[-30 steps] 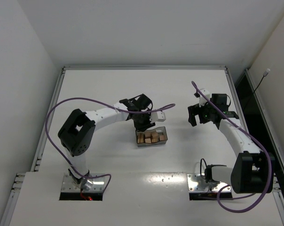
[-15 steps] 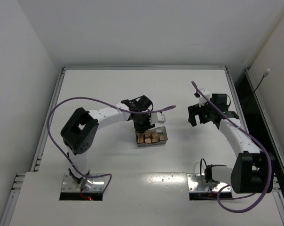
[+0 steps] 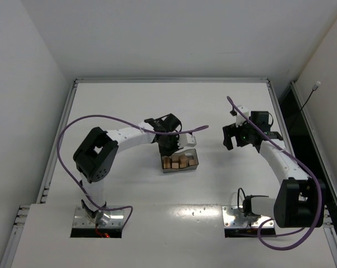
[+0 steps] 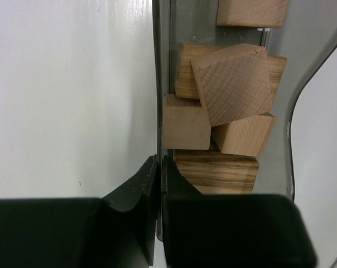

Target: Build the wood block tower

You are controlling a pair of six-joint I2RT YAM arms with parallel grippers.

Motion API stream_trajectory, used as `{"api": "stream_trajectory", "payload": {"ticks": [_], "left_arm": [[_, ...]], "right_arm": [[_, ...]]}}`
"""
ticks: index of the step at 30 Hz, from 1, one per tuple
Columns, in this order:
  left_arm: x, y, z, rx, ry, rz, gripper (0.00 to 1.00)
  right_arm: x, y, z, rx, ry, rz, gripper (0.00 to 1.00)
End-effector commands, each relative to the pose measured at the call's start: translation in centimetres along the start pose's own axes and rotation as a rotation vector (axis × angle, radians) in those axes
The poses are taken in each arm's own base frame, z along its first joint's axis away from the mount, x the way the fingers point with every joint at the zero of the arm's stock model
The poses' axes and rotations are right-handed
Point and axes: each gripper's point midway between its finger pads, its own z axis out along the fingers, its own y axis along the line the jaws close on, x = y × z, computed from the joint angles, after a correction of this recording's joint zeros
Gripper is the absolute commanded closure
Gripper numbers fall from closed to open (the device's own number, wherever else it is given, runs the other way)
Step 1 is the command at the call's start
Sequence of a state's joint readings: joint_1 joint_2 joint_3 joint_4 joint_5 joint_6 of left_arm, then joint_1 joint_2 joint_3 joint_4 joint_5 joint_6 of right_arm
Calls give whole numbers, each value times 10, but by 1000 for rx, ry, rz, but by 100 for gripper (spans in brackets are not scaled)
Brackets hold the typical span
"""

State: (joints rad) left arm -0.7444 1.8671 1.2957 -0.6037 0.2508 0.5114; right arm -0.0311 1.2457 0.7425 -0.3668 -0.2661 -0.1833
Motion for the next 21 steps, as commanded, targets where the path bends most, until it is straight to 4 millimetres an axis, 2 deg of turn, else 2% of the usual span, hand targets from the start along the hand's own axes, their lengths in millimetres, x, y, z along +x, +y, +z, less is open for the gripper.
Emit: {"api": "stream_trajectory", "payload": {"ticks": [1,2,4,6,7,8,9,12,14,15,17,18,20,21], "left_arm": [[-11,12,-13,-47,-52,-25,100],[-9,13,-13,-59,-45,-35,100],[-18,29,-28,-128,-92,-66,100],[-4,59,-45,-274,-94,-207,100],[0,76,-57,-373,-107,-276,100],[0,97,-80,-501,-165,-371,100],[11,113,-98,-617,-148,-412,100],[34,139,-146,-798,-185,-529,100],[51,141,-158,-851,-147,-558,100],[65,147,-172,-937,-108,-583,100],[76,152,-185,-1029,-71,-578,100],[94,154,-194,-1123,3,-581,100],[93,155,-205,-1230,6,-570,100],[97,148,-199,-1265,61,-534,100]], "right_arm": [[-10,-1,2,-6,-41,-13,12],[-10,-1,2,-6,-41,-13,12],[-10,-1,2,-6,-41,-13,12],[-12,-1,0,-3,-50,-16,12],[-12,-1,0,-3,-50,-16,12],[-12,-1,0,-3,-50,-16,12],[-15,-1,-3,0,-61,-20,12],[-13,-1,-1,0,-61,-20,12],[-13,-1,-1,0,-61,-20,12],[-13,-1,-1,0,-61,-20,12],[-13,-1,-1,0,-61,-11,12],[-15,-1,-3,3,-69,-13,12],[-15,-1,-3,3,-69,-14,12],[-15,-1,-3,3,-69,-14,12]]}}
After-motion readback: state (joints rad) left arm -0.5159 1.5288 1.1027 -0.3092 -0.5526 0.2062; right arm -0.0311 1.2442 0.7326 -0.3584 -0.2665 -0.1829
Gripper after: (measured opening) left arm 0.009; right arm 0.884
